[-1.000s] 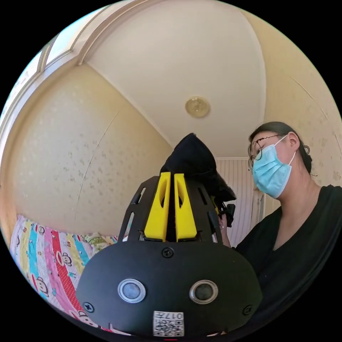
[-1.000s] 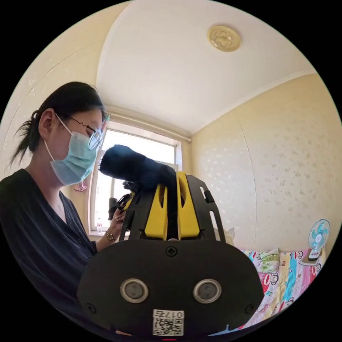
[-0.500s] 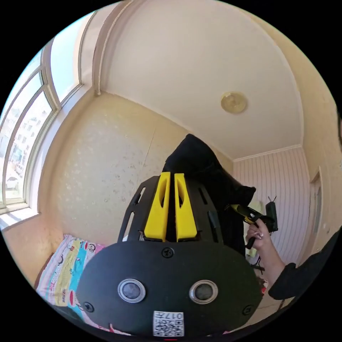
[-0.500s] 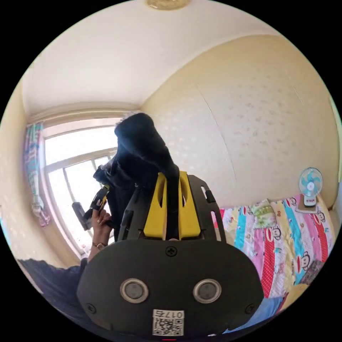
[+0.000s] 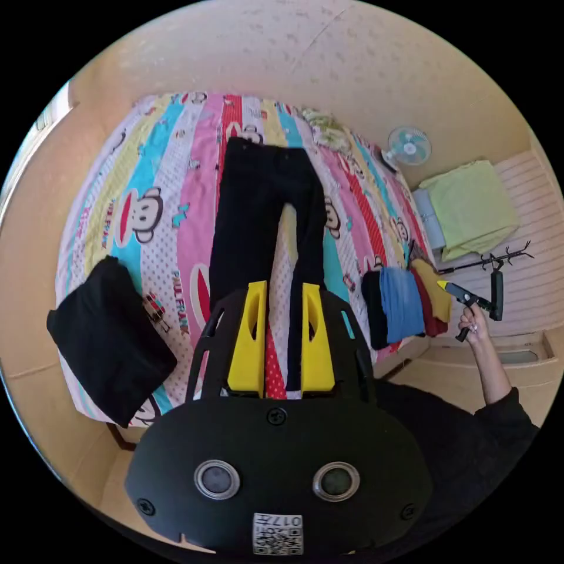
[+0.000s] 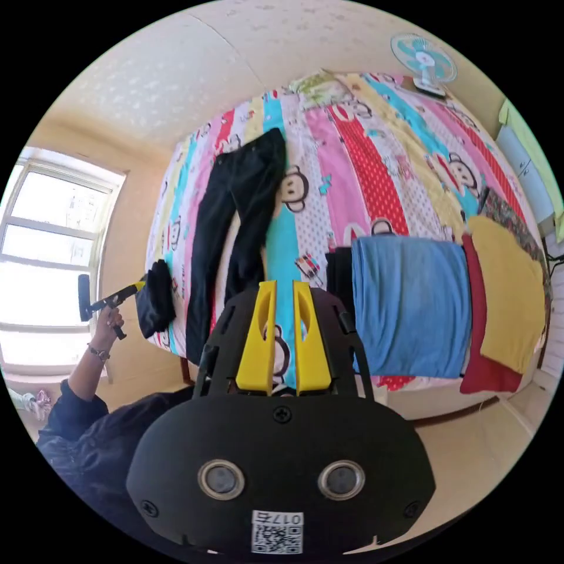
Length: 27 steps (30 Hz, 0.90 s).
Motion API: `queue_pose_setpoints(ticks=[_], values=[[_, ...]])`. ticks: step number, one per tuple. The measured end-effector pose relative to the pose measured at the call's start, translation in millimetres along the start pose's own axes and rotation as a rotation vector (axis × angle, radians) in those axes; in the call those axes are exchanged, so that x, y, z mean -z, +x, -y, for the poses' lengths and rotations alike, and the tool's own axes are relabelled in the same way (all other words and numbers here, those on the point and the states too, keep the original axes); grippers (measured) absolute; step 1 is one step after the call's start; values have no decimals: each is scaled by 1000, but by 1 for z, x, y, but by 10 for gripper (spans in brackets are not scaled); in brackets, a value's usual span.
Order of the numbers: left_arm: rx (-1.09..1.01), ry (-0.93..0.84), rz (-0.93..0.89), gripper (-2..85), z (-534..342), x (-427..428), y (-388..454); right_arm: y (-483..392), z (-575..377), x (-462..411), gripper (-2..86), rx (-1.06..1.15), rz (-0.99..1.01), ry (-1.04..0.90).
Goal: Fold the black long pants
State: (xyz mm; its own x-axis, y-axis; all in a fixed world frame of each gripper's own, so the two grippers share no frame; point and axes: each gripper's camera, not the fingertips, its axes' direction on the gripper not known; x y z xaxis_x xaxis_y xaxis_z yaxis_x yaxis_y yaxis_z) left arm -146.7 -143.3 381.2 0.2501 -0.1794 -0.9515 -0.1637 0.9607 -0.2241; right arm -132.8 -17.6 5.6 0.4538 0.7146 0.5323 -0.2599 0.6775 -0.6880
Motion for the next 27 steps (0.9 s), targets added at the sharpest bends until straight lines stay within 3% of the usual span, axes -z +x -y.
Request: queue_pose_setpoints(ticks=[4, 8, 15, 19, 21, 27], values=[[-49, -234, -19, 100, -43, -96, 5, 63, -40, -4, 29, -90, 5, -61], [-24, -302, -80, 103, -61, -138, 6, 119, -55, 41, 25, -191, 100, -15], [137, -395, -123, 109, -98, -199, 2, 191, -23, 114, 28, -207, 48, -31], [282, -258, -77, 82, -124, -175, 7, 232, 7, 141, 31, -166, 14, -67], [300, -232, -145, 39, -137, -157, 18, 263, 29, 157, 32, -149, 21, -84], [154, -26, -316, 18, -180, -35, 91, 329, 137, 178, 49, -45, 91, -107]])
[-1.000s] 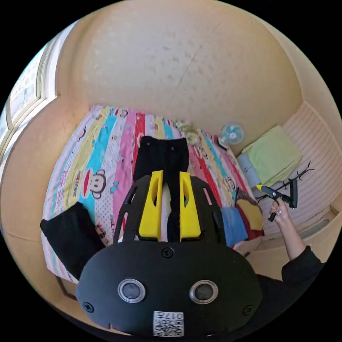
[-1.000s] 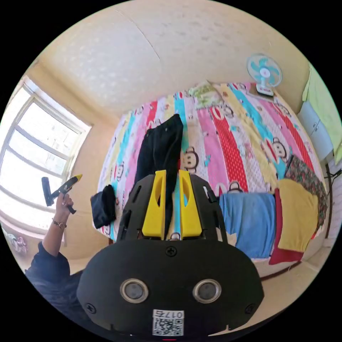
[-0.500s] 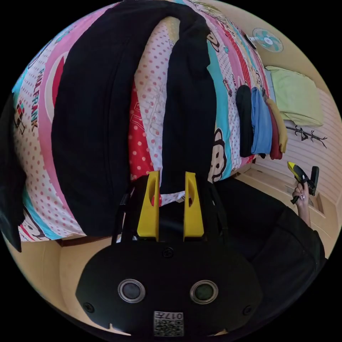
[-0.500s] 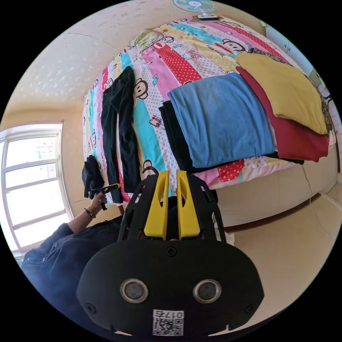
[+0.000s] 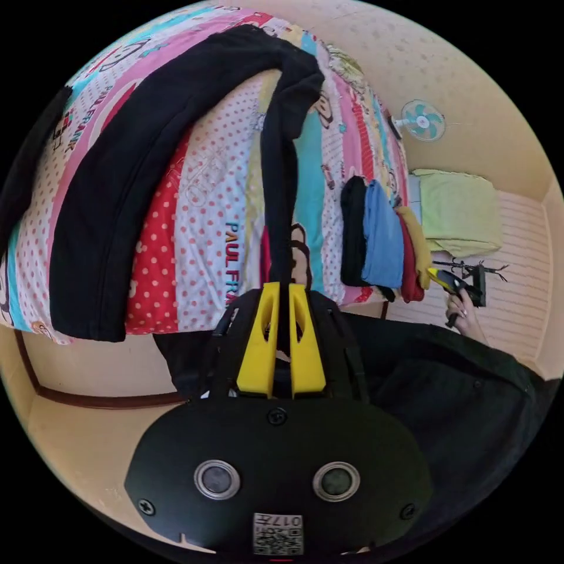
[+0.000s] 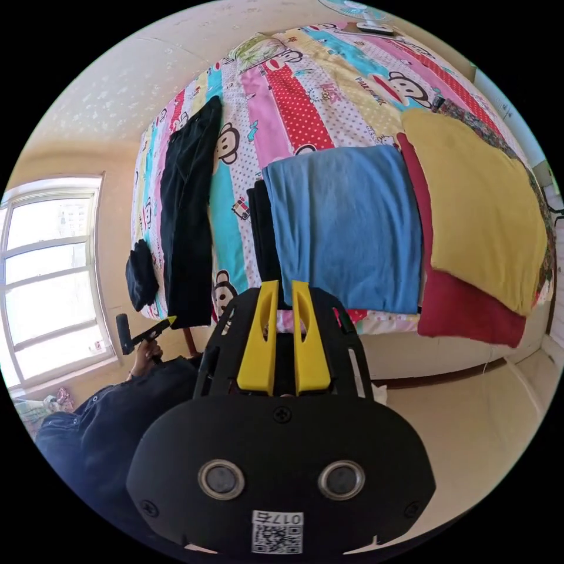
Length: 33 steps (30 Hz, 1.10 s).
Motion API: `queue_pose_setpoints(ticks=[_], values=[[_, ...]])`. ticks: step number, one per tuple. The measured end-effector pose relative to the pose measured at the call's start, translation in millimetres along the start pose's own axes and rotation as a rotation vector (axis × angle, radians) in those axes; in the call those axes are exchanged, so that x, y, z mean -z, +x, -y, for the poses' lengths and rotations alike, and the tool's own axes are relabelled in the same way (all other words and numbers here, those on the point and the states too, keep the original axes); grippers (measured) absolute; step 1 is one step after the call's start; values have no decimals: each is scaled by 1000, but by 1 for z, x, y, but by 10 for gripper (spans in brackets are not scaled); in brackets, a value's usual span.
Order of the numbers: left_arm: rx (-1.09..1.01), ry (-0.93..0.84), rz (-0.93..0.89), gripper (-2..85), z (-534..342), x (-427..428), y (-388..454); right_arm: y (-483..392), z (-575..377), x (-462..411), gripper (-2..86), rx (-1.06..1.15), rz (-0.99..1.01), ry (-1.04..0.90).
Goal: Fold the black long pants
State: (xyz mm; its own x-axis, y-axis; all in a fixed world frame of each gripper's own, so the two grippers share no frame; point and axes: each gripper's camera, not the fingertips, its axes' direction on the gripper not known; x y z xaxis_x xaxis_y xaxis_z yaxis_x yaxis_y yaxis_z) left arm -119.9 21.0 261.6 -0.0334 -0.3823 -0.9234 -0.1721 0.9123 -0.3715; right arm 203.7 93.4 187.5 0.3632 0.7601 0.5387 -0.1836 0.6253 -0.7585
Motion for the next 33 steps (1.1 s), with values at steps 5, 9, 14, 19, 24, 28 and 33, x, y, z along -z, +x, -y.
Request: queue_pose_setpoints(ticks=[5, 9, 14, 19, 24, 28, 33], values=[[-58, 86, 11, 15, -36, 70, 91, -14, 125, 12, 86, 149, 124, -38], [-52, 117, 102, 15, -42, 97, 142, -43, 243, 6, 122, 238, 263, -43], [26, 122, 122, 18, -56, 119, 159, -27, 347, -44, 148, 90, 471, -48], [164, 235, -46, 20, -89, 175, 139, 4, 393, -85, 165, -174, 500, 43], [339, 344, -482, 22, -119, 218, 68, 10, 450, -110, 132, -203, 541, 84], [459, 428, -916, 21, -152, 250, -9, -13, 476, -100, 67, -123, 408, 90], [571, 476, -1067, 15, -175, 313, -90, -101, 495, -103, 39, 39, 352, 69]])
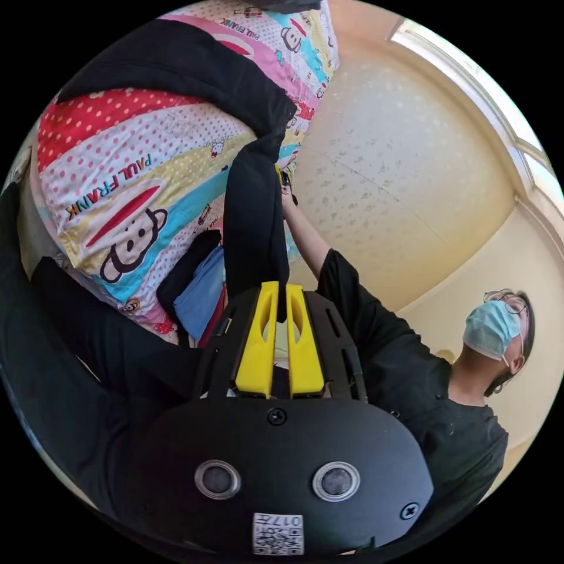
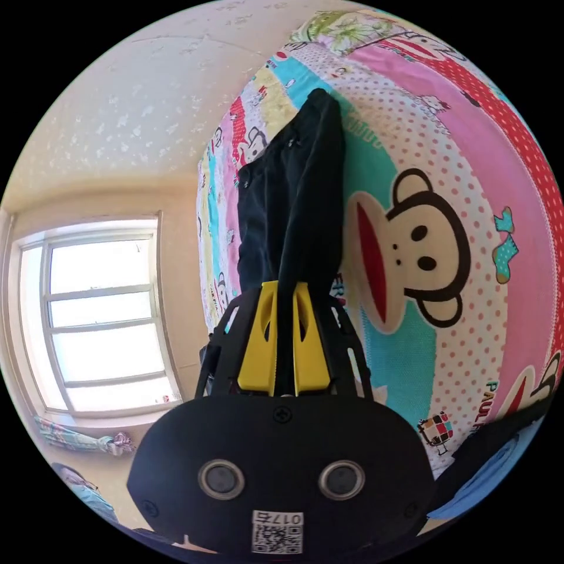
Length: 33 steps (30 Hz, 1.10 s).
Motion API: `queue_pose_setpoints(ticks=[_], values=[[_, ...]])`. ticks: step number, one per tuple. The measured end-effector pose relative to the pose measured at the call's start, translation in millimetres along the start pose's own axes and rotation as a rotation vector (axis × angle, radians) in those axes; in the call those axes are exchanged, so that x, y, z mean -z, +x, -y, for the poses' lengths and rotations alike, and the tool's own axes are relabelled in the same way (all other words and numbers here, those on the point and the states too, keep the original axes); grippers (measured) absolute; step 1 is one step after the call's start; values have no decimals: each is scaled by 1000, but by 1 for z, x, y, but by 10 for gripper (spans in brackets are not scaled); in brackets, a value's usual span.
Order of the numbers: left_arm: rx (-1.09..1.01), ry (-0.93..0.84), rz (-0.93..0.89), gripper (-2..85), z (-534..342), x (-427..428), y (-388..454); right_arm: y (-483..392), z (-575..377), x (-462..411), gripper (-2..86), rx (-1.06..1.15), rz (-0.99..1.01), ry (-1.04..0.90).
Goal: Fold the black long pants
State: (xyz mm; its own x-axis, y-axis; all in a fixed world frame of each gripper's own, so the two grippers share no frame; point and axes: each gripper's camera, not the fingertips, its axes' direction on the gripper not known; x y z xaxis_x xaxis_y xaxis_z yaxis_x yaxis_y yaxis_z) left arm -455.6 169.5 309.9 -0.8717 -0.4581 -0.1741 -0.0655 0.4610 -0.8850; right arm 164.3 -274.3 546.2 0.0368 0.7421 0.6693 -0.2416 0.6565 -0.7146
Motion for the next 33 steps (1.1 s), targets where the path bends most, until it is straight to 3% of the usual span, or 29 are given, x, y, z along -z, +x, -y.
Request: queue_pose_setpoints(ticks=[8, 11, 13, 16, 20, 22, 25, 30, 33], values=[[275, 142, -351, -2, 73, 142, -10, -108, 11, -194, 51, 163, -308, -113], [300, 177, -276, -5, 112, 196, -9, -99, 4, -271, 72, 100, -451, -109], [279, 179, -131, -6, 147, 237, 0, -92, -5, -295, 78, 118, -515, -58], [205, 137, 8, -6, 185, 269, 17, -92, -20, -318, 83, 238, -648, -5], [147, 78, 220, -6, 214, 286, 27, -101, -41, -323, 94, 540, -825, -95], [95, 41, 332, -5, 224, 290, 29, -101, -62, -299, 98, 648, -776, -96], [-6, 108, 365, -4, 220, 301, 39, -81, -99, -234, 99, 621, -595, -88], [-125, 222, 672, 29, 196, 317, 61, 42, -197, -157, 122, 332, -279, -187], [-328, 160, 651, 95, 203, 300, 86, 112, -280, -161, 146, 150, -139, -228]])
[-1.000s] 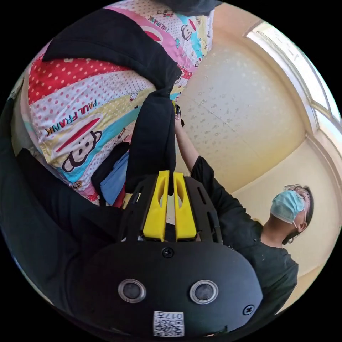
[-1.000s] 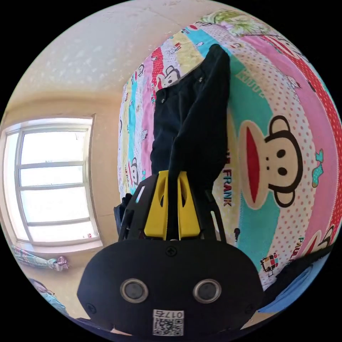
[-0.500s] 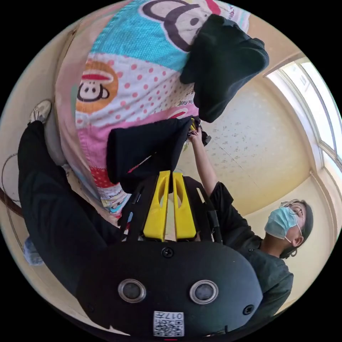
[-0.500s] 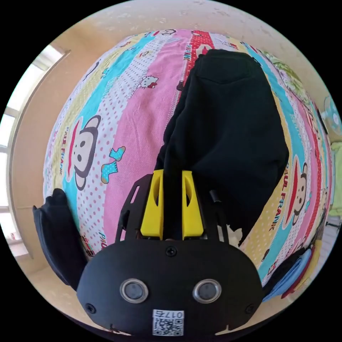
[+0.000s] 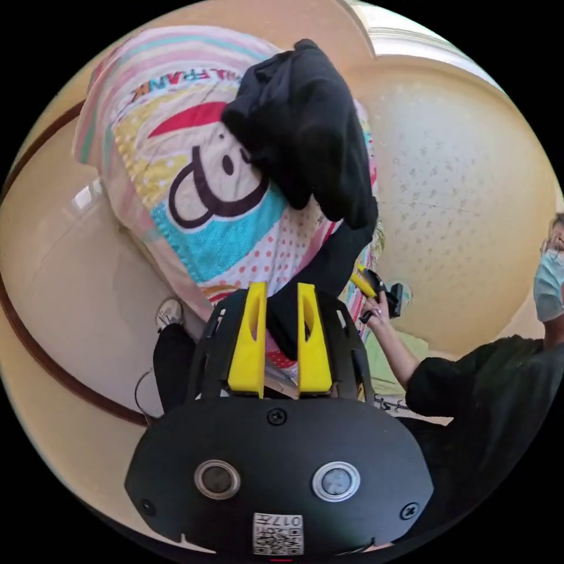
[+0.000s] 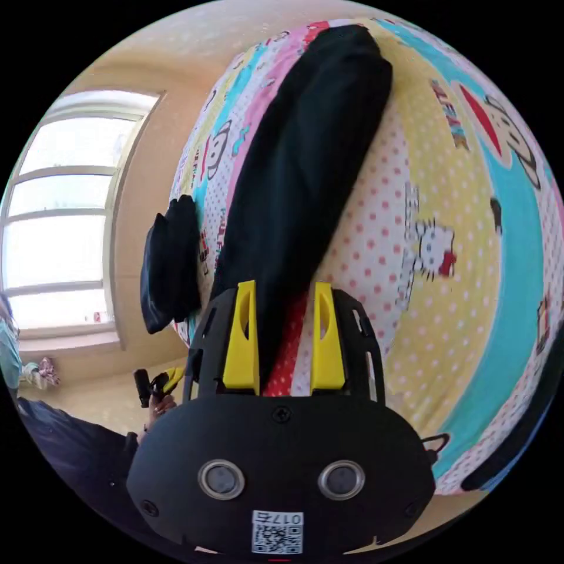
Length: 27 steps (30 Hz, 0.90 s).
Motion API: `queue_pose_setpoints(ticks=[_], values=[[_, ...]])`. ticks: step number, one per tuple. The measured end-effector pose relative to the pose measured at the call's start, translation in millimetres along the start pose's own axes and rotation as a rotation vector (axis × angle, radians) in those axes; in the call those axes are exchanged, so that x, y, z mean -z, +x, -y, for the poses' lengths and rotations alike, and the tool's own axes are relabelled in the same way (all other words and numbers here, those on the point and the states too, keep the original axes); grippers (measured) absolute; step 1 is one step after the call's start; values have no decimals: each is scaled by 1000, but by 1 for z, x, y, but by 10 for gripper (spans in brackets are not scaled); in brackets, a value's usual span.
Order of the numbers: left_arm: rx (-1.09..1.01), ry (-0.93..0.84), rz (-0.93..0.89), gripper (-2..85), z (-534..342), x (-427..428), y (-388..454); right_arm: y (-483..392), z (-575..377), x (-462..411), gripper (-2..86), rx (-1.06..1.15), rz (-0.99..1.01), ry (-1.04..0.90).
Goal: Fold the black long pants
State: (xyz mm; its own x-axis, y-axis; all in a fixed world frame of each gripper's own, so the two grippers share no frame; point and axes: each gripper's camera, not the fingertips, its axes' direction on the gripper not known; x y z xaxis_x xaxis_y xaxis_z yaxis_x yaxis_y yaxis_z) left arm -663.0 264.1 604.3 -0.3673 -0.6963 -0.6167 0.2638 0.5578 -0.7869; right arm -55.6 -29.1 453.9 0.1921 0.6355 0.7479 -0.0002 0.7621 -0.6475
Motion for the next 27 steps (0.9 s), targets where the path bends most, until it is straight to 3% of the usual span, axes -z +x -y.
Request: queue_pose_setpoints(ticks=[3, 5, 7, 11, 14, 18, 22, 25, 27], values=[[-162, -126, 7, 119, 23, -45, 18, 9, -76, -26, 152, -75, 278, 117], [-175, -284, 39, 112, 24, -91, 13, 9, -94, -53, 130, -135, 417, 40], [-151, -435, 43, 68, 2, -142, 7, 9, -103, -62, 93, -164, 408, -26], [-238, -468, 11, 18, -48, -156, 18, 10, -116, -8, 58, 25, 218, -124], [-263, -692, 2, 14, -90, -184, 24, 19, -149, 25, 56, 167, 104, -274], [-283, -918, 92, 50, -131, -217, 27, 55, -189, 58, 76, 95, 110, -345], [-419, -838, 145, 64, -112, -212, 50, 89, -212, 80, 124, -32, 191, -253], [-515, -741, 47, 55, -76, -207, 80, 100, -228, 71, 150, -22, 100, -252], [-590, -692, -16, 53, -53, -208, 101, 106, -233, 54, 163, 3, 159, -260]])
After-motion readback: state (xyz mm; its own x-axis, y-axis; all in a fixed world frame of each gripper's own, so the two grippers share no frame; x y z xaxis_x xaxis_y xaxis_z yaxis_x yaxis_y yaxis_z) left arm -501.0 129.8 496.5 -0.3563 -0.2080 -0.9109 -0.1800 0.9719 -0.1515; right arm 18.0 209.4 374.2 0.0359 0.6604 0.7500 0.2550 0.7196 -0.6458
